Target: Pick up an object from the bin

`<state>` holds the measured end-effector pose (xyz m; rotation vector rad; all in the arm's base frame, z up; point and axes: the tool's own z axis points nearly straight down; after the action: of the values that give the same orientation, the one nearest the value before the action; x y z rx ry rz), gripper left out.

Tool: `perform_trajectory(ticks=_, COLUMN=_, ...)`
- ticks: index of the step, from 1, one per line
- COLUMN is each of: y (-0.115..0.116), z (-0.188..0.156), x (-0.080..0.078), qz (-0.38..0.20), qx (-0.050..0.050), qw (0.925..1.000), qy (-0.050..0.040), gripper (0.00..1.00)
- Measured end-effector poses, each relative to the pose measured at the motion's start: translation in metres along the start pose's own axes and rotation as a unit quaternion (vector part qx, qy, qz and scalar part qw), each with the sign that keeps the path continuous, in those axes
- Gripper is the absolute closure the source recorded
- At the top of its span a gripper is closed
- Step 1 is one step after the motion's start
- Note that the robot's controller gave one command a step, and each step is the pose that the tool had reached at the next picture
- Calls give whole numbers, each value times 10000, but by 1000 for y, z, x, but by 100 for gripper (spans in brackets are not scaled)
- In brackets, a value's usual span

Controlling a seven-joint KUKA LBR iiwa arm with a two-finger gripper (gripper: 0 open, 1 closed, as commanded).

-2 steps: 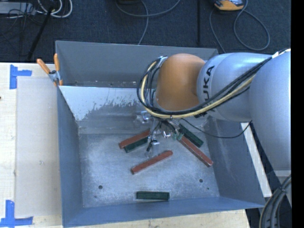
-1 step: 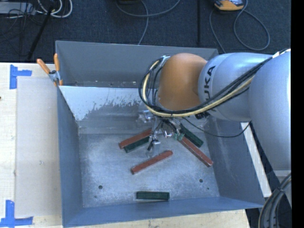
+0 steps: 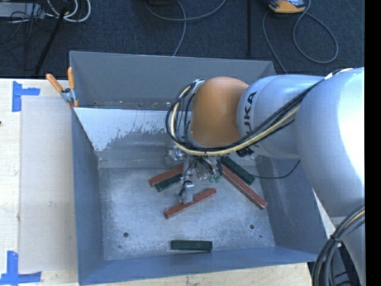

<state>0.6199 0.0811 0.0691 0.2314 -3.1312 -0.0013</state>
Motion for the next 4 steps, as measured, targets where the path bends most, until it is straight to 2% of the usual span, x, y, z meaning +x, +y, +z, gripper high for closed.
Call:
perform_trajectory(ticks=1, y=0, z=-2, x=-1, qz=11, qx=1, qw=10000, qy=-17, gripper=0)
perform_trajectory(ticks=2, y=0, z=0, x=-1, qz=15, qx=0, qw=10000, qy=-16, gripper=100)
perform_trajectory(ticks=3, y=0, z=-18, x=-1, qz=27, qx=0, qw=10000, qy=-21, gripper=100)
perform_trajectory(ticks=4, y=0, z=-73, x=-3, qz=38, qx=3, qw=10000, qy=-38, gripper=100)
